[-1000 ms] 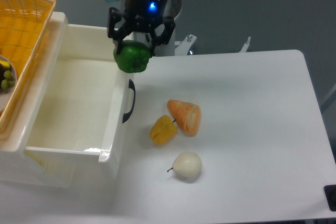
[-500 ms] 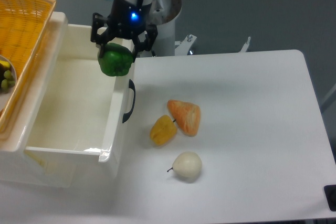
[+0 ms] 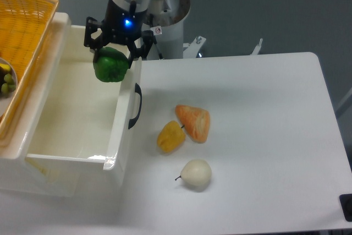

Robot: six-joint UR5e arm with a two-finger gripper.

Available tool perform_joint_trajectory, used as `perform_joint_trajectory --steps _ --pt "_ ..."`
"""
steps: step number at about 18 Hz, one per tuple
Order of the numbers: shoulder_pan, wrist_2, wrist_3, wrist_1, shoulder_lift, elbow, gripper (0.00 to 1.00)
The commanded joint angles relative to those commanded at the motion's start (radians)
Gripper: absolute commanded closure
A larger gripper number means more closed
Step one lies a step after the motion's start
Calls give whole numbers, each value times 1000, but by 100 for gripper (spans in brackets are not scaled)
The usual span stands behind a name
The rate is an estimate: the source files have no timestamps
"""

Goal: Place the green pepper in the upper white drawer
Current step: 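Lift the green pepper and carry it over the open white drawer, then lower the held green pepper into the drawer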

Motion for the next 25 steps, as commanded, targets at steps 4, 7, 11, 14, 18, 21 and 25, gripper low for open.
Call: perform_joint_trajectory --steps 4,7,11,14,18,21,25 --pt "-32 29 -2 -2 -14 2 91" --pt "-35 34 -2 -2 -17 -2 91" --pt "-61 48 -2 -2 -26 -2 91" --pt "-95 77 -6 -2 -35 -3 90" --pt "-100 78 -3 -2 -35 -14 90" --pt "-100 78 -2 -2 -37 -18 90" --pt "-100 104 -6 -2 -37 -21 90"
